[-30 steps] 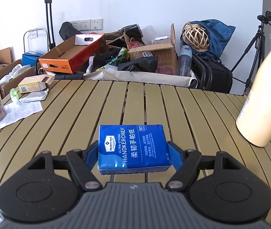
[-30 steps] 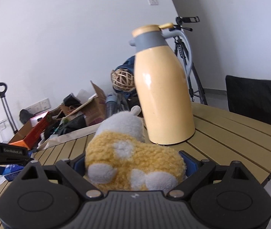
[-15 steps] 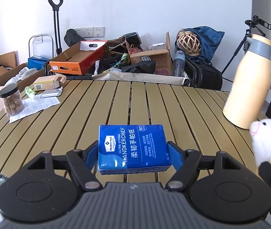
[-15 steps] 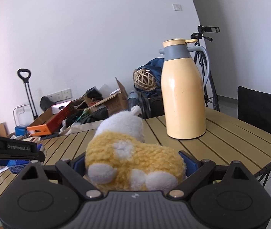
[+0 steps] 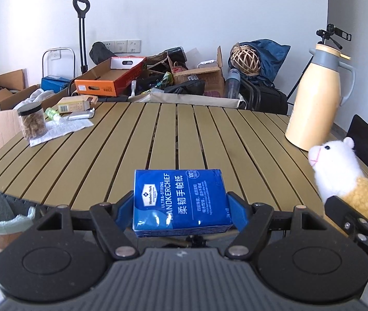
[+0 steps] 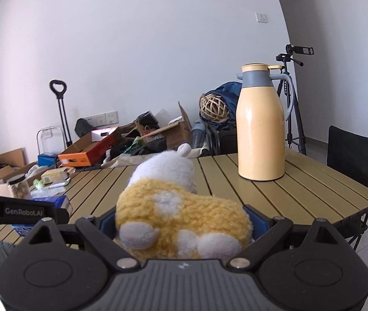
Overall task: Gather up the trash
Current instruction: 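Lift the blue pack and yellow plush off the table toward the black bin, then lower the blue pack into the black bin and open the left tool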
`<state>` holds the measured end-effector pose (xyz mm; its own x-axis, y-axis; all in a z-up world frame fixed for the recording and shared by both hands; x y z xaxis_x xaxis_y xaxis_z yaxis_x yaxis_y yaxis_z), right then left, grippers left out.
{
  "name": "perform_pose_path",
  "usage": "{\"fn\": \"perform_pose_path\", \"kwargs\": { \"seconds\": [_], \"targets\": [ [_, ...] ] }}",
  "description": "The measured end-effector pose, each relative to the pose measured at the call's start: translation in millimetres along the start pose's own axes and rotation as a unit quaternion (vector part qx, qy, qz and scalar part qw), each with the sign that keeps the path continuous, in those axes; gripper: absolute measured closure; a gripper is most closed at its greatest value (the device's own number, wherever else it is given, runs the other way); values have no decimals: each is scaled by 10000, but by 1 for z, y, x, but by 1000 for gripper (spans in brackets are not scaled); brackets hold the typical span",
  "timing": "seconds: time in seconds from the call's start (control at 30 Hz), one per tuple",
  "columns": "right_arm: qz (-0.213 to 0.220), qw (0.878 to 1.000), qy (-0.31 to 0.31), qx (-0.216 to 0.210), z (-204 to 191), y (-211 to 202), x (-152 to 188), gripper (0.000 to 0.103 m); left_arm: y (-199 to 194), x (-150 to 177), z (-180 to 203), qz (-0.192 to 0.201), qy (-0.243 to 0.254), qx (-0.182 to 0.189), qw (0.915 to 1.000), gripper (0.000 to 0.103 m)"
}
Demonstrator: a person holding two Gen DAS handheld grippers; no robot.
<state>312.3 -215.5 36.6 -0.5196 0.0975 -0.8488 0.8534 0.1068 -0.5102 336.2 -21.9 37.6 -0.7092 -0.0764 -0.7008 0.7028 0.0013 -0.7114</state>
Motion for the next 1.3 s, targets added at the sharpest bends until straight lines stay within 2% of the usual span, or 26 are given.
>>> {"fn": "perform_pose_path", "kwargs": {
  "seconds": [0.3,0.63,0.97,1.3],
  "targets": [
    [-303,9992,-240,-112,-14,-18,40,9,-12,55,-16,-233,17,28,9997,28],
    [-815,9956,-433,-171,-23,-10,89,9,5,109,-31,-653,36,-68,9978,28],
    [-1425,9889,-406,-107,-15,22,138,9,53,152,-37,-1315,20,-145,9912,28],
    [-1928,9809,-274,-4,4,68,168,9,106,168,-35,-1830,14,-176,9829,28]
  ]
}}
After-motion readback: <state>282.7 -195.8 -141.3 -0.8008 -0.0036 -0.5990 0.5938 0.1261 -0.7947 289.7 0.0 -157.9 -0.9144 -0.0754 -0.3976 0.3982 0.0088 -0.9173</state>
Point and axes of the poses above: each gripper's, at about its wrist camera, not at the fingertips, and y roughly the way its jaws point, z to its right, x to its underside, the point moved 8 cm from there along y, roughly the way its jaws point, and after that the axes turned 13 degrees about -z, right-handed, at the moved point
